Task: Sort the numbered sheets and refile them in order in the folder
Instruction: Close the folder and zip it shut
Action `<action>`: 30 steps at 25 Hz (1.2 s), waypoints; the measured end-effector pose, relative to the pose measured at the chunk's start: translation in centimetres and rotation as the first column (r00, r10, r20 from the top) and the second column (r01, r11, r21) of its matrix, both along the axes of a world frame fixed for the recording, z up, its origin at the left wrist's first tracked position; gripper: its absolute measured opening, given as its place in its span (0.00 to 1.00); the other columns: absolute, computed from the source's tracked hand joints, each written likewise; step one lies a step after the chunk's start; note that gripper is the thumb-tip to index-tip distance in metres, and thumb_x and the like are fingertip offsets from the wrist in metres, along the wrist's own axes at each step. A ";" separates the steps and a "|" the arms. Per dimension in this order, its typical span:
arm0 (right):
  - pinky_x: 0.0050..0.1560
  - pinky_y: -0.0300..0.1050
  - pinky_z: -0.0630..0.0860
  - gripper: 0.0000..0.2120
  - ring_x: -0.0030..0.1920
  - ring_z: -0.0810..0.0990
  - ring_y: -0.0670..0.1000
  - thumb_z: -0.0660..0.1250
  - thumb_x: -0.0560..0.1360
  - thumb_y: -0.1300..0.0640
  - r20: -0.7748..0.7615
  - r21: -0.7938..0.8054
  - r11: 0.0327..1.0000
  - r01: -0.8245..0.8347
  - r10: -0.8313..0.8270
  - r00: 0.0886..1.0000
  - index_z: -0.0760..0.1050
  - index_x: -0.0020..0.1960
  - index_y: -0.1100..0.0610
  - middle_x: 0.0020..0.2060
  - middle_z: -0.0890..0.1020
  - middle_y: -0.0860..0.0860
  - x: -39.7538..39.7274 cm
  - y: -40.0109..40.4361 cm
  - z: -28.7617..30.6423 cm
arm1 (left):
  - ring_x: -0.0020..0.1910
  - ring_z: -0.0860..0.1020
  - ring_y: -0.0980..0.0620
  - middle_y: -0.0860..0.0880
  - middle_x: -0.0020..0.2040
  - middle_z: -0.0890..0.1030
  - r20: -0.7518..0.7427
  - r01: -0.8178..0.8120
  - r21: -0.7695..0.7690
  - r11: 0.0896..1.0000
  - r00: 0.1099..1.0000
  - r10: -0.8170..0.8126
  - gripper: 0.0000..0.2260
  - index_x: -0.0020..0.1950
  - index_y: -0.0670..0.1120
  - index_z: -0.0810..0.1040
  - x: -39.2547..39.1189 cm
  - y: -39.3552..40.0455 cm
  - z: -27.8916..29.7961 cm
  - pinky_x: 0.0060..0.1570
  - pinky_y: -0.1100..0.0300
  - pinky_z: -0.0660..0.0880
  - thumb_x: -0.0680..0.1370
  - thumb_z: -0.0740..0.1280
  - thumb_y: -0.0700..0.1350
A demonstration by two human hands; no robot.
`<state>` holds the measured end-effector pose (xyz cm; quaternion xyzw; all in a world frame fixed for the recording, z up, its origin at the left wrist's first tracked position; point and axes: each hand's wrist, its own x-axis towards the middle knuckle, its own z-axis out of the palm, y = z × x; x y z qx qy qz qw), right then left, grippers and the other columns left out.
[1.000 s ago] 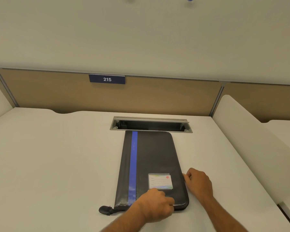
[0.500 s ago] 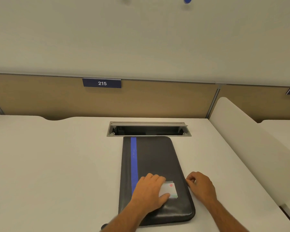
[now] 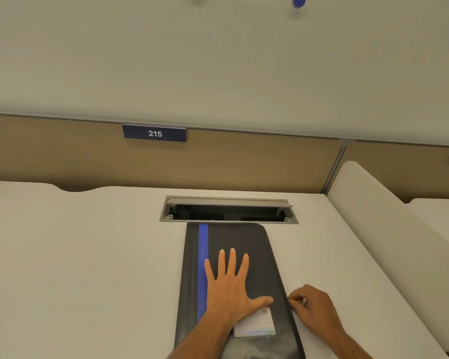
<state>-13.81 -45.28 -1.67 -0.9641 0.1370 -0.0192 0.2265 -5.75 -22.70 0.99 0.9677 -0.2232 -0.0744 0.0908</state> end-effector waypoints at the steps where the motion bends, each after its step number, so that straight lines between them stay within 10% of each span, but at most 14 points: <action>1: 0.43 0.29 0.72 0.16 0.40 0.79 0.45 0.74 0.74 0.56 0.006 -0.002 1.000 -0.007 0.007 1.000 0.74 0.37 0.37 0.38 0.80 0.40 0.1 -0.2 0.0 | 0.75 0.28 0.40 0.48 0.77 0.29 0.001 -0.001 0.030 1.000 1.000 0.001 0.54 0.78 0.58 0.32 0.1 -0.2 -0.4 0.68 0.29 0.29 0.62 0.46 0.86; 6: 0.40 0.27 0.70 0.08 0.39 0.78 0.45 0.73 0.75 0.57 0.007 -0.013 0.999 -0.035 0.035 0.999 0.79 0.40 0.46 0.38 0.79 0.40 2.1 -0.6 0.3 | 0.77 0.35 0.36 0.46 0.79 0.36 0.028 -0.008 0.018 1.000 1.000 0.007 0.51 0.78 0.62 0.39 -0.2 -0.4 -1.4 0.66 0.24 0.31 0.62 0.46 0.86; 11: 0.43 0.29 0.71 0.06 0.40 0.79 0.47 0.72 0.76 0.55 0.012 -0.005 1.000 -0.028 0.028 1.000 0.78 0.42 0.47 0.40 0.79 0.43 5.5 -0.9 0.7 | 0.68 0.73 0.32 0.41 0.70 0.75 0.060 0.005 -0.101 0.995 0.998 0.001 0.49 0.69 0.54 0.78 -0.1 -0.9 -2.3 0.62 0.24 0.57 0.62 0.51 0.85; 26: 0.54 0.37 0.75 0.04 0.45 0.77 0.47 0.68 0.79 0.54 -0.016 -0.054 0.998 0.027 -0.028 0.999 0.76 0.47 0.47 0.46 0.79 0.45 14.6 -1.0 1.8 | 0.67 0.74 0.32 0.41 0.70 0.75 0.059 -0.013 -0.121 0.993 0.998 0.020 0.49 0.70 0.55 0.73 0.9 -1.3 -3.4 0.64 0.24 0.52 0.62 0.48 0.85; 30: 0.51 0.36 0.73 0.04 0.43 0.78 0.47 0.69 0.79 0.55 -0.006 -0.026 0.999 0.035 -0.036 0.999 0.77 0.46 0.48 0.45 0.79 0.45 14.8 -1.3 1.5 | 0.80 0.45 0.36 0.44 0.82 0.49 -0.035 0.039 0.072 0.997 0.999 -0.037 0.53 0.81 0.58 0.48 2.2 -0.7 -1.1 0.67 0.28 0.30 0.62 0.42 0.85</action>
